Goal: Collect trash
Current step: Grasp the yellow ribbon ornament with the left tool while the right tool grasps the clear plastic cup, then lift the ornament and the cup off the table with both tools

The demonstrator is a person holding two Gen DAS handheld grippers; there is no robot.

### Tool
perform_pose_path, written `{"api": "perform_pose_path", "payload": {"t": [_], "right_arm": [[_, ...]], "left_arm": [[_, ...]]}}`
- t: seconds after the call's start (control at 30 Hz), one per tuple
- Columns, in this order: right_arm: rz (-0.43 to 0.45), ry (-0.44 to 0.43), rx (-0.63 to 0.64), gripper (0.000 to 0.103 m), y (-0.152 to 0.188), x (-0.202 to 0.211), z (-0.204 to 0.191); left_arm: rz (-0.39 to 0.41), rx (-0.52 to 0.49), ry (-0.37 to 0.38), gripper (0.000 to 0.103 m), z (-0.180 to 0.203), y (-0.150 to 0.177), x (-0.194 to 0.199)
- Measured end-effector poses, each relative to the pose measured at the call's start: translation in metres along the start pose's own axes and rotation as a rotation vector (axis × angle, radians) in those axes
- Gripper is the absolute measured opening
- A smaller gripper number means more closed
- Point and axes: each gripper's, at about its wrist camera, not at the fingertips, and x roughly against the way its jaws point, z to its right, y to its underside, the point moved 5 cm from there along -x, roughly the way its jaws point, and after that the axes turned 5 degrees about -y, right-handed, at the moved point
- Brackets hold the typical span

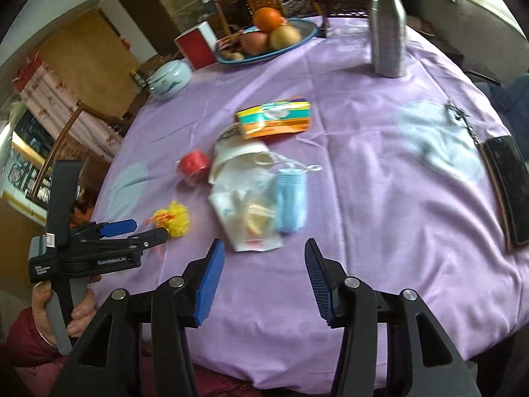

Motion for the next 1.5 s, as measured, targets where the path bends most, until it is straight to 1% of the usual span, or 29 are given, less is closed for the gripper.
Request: {"api": "perform_pose_path", "payload": {"t": [0.2, 0.27, 0.3, 0.33, 0.37, 0.4, 0.43, 0.57, 0.8, 0.9, 1.03, 1.13, 1.17, 1.37, 1.5], "right_arm": [[0.000, 0.022, -0.019, 0.052, -0.006, 0.003, 0.019], [-0.006, 0.022, -0.026, 0.052, -0.009, 0.001, 0.023], [-0.011, 0.020, -0.027, 0.052, -0.010, -0.001, 0.024], [-0.016, 0.017, -0.026, 0.052, -0.011, -0.003, 0.024], [-0.023, 0.013, -0.022, 0.052, -0.012, -0.006, 0.023], [-0.031, 0.007, -0.014, 0.052, -0.013, -0.009, 0.021], [-0.037, 0.002, -0.007, 0.052, -0.014, -0.011, 0.018], [-0.066, -0.025, 0.030, 0.052, -0.018, -0.023, 0.005], [-0.127, -0.055, 0.085, 0.052, -0.022, -0.051, -0.014], [-0.150, -0.063, 0.086, 0.052, -0.022, -0.062, -0.014], [-0.188, -0.077, 0.055, 0.052, -0.020, -0.081, -0.011], [-0.211, -0.080, 0.044, 0.043, -0.018, -0.091, -0.011], [-0.213, -0.084, 0.039, 0.035, -0.017, -0.092, -0.011], [-0.171, -0.085, 0.085, 0.034, -0.020, -0.081, -0.024], [-0.179, -0.096, 0.086, 0.033, -0.017, -0.078, -0.030]], "left_arm": [[-0.044, 0.010, -0.017, 0.079, 0.006, -0.010, -0.026], [-0.047, 0.026, -0.014, 0.073, 0.004, -0.012, -0.031], [-0.047, 0.035, -0.008, 0.064, 0.002, -0.013, -0.032], [-0.050, 0.043, 0.006, 0.053, 0.001, -0.013, -0.032], [-0.052, 0.054, 0.028, 0.052, -0.001, -0.014, -0.032], [-0.046, 0.061, 0.034, 0.048, -0.005, -0.013, -0.030], [-0.037, 0.065, 0.033, 0.047, -0.007, -0.013, -0.027], [-0.008, 0.090, 0.031, 0.046, -0.017, -0.014, -0.014], [0.011, 0.154, 0.013, 0.046, -0.038, -0.009, 0.002], [0.007, 0.180, 0.001, 0.046, -0.049, -0.001, 0.006], [0.004, 0.202, -0.024, 0.046, -0.059, 0.008, 0.011], [0.008, 0.213, -0.042, 0.046, -0.067, 0.012, 0.016], [0.010, 0.216, -0.047, 0.046, -0.069, 0.013, 0.018], [0.025, 0.220, -0.057, 0.046, -0.075, 0.015, 0.025], [0.039, 0.211, -0.048, 0.046, -0.075, 0.014, 0.029]]}}
